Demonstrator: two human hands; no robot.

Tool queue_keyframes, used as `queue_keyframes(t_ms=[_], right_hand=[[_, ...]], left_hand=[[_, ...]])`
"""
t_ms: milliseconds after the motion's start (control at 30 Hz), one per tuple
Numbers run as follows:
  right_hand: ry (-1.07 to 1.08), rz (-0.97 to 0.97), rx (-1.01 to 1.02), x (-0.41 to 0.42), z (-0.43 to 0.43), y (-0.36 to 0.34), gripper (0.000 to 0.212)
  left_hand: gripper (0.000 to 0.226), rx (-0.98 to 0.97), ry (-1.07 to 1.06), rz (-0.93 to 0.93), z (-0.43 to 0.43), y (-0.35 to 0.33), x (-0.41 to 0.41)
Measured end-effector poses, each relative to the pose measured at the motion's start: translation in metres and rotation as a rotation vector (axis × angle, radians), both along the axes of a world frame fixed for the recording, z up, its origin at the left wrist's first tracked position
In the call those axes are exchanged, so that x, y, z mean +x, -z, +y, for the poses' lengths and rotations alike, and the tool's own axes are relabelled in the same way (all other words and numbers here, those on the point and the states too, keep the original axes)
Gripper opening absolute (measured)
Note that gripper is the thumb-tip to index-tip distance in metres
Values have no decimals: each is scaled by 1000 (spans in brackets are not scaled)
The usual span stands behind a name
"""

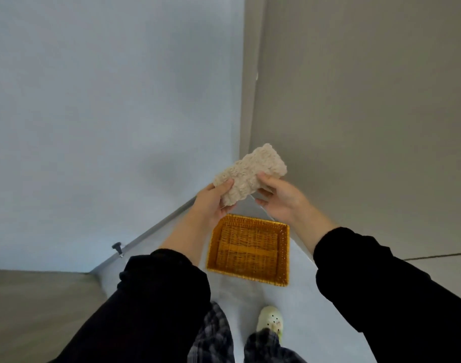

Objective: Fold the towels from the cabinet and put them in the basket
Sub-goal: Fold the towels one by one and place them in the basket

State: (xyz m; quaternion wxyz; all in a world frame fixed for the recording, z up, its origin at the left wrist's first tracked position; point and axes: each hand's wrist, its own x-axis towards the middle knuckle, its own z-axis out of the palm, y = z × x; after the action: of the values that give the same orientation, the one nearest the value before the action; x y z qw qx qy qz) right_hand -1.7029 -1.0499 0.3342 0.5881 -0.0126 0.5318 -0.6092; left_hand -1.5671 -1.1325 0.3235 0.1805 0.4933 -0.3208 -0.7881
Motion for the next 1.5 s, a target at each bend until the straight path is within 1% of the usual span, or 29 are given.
queue_keyframes(t_ms=[33,133,233,333,367,400,467,500,567,600,633,667,700,733,800,867,933,1033,1133,1233,1300,1333,1367,1433,1467,1500], right_hand=[[11,-6,12,-2,-9,16,18],[91,-35,53,-9,-35,72,10],[140,-24,102,-16,-63,152,9],[210,22,189,-18,-85,239,9],[250,36,223,-19,-92,276,11],[289,75,266,-20,-97,314,19],[325,184,371,-21,-98,374,33],[313,239,400,-20,-98,408,36],[251,322,412,-18,-95,465,31],[230,334,399,-17,-94,485,27],[218,344,386,-17,-92,508,25],[209,354,369,-19,-91,528,24],[197,367,359,-21,-90,544,25],[181,382,350,-23,-88,562,26],[117,433,341,-25,-85,583,23],[37,478,350,-28,-79,602,15],[-74,493,389,-30,-72,609,7],[-205,490,426,-34,-61,618,10],[-241,466,449,-33,-45,629,13],[-244,474,490,-35,-42,639,24],[-254,478,488,-35,-50,642,22],[-259,482,482,-35,-56,643,22],[-269,487,471,-34,-61,644,24],[-276,505,440,-30,-75,645,31],[-274,517,426,-28,-82,645,34],[-276,519,410,-25,-89,647,34]], left_hand=[[38,7,26,-15,-8,15,-5],[34,-3,99,-59,-33,67,-15],[37,-40,155,-121,-64,147,-29],[36,-112,220,-228,-88,238,-34],[38,-122,243,-279,-94,274,-32],[40,-141,268,-360,-99,312,-27],[47,-229,355,-567,-104,378,-10],[54,-271,423,-663,-104,414,-1],[75,-258,563,-815,-100,473,12],[80,-242,633,-867,-99,495,15],[75,-258,718,-919,-97,516,16],[59,-311,795,-972,-98,537,13],[41,-401,851,-1017,-100,550,10],[30,-509,878,-1040,-103,566,7],[23,-698,935,-1051,-112,585,0],[20,-825,1029,-1093,-125,595,-11],[24,-899,1097,-1120,-143,598,-25],[34,-1047,1180,-1088,-177,601,-57],[36,-1210,1196,-935,-195,607,-93],[36,-1380,1038,-733,-189,611,-117],[41,-1428,973,-668,-182,613,-122],[45,-1434,982,-645,-182,613,-121],[51,-1435,1014,-657,-183,613,-113],[65,-1427,1054,-786,-193,612,-89],[72,-1416,1020,-865,-197,614,-74],[79,-1378,930,-930,-199,613,-56]])
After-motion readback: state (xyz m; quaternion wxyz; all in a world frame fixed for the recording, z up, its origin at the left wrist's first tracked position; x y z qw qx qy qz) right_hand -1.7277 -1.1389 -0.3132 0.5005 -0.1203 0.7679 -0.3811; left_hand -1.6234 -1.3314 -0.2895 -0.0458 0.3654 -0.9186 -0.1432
